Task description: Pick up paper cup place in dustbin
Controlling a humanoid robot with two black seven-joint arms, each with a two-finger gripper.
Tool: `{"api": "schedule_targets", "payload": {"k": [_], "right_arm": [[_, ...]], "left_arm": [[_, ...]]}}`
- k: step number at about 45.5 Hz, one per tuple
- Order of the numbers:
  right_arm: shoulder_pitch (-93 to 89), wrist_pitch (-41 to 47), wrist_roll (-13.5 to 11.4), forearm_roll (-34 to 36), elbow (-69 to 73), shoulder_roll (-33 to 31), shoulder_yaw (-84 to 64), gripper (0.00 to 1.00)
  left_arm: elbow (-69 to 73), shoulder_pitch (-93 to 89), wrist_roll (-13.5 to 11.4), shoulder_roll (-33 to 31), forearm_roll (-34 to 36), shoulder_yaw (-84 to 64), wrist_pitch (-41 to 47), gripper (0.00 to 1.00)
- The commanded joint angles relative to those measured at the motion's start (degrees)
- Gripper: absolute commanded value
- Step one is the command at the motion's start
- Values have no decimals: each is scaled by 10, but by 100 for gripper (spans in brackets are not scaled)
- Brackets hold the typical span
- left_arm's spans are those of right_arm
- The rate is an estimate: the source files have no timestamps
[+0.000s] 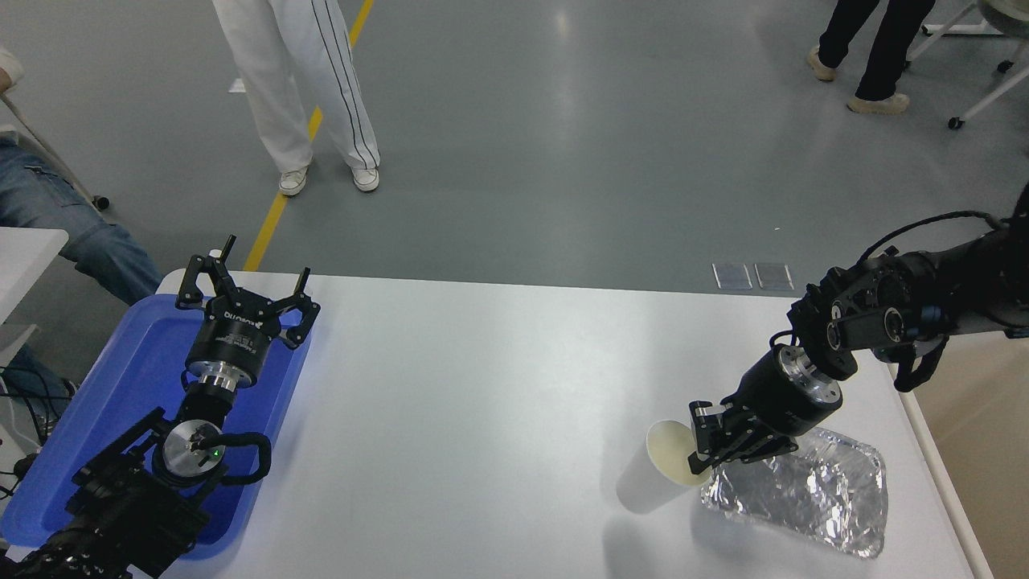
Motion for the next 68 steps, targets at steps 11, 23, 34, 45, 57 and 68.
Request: {"api": "schedule_targets", "payload": {"k": [11,23,34,45,57,68], "right_arm": [[194,47,0,-21,0,-16,-68,0],[251,47,0,-27,1,-16,-79,0],[276,47,0,-57,1,-18,-80,0],[286,47,-1,-65,1,-23,-83,0],[297,47,-1,-83,-3,-36,-95,0],[250,47,-2,-114,-31,-98,-112,0]], "left_arm": [[0,0,0,0,0,0,0,100],[0,0,0,0,0,0,0,100],[0,0,0,0,0,0,0,100],[0,0,0,0,0,0,0,100],[0,0,0,0,0,0,0,100],[0,0,0,0,0,0,0,100]]}}
